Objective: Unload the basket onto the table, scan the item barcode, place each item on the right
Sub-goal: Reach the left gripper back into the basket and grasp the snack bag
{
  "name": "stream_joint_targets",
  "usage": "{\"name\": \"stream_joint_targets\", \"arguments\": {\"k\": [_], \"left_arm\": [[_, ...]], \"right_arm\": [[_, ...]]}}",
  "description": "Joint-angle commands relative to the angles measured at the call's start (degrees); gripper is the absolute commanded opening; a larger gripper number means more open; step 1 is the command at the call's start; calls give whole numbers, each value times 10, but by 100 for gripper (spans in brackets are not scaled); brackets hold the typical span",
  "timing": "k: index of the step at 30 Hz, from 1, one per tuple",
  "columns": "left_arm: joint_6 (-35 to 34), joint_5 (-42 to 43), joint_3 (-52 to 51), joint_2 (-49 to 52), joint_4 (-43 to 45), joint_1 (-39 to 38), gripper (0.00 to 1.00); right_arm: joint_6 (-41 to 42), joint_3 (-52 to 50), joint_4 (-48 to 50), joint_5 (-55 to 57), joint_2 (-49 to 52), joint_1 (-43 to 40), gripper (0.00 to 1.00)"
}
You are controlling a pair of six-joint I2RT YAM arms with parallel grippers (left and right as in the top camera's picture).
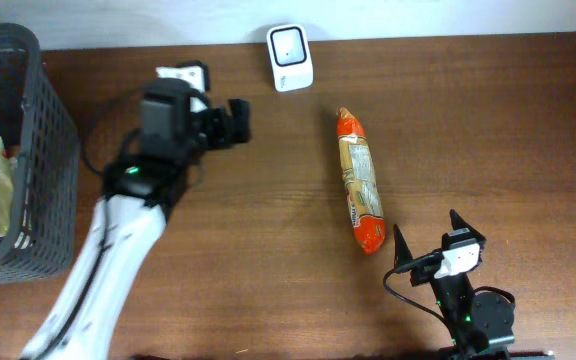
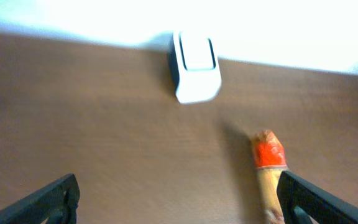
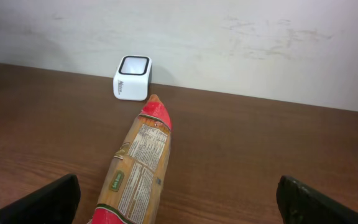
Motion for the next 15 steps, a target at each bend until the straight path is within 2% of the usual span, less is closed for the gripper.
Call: {"name": "stream_joint_targets", "arguments": {"k": [1,4,6,7,9,13,15], "left_arm": [[196,-8,76,-70,-21,119,99],[196,-8,195,-63,-35,264,99],[199,-49,237,-60,-46,346,99],[226,-78,237,-60,-53,373,99],[275,-154,236,-38,-101,413,100],[275,-176,215,37,-122,427,100],[275,-186,215,87,-149,437,94]], "right_arm": [[0,-3,-2,-3,-2,-3,99],[0,-3,-2,-3,-2,-3,99],[0,-3,-2,-3,-2,-3,99],[0,-3,-2,-3,-2,-3,99],[0,-3,-2,-3,-2,-3,99],[0,-3,-2,-3,-2,-3,99],[0,-3,-2,-3,-2,-3,99]]}}
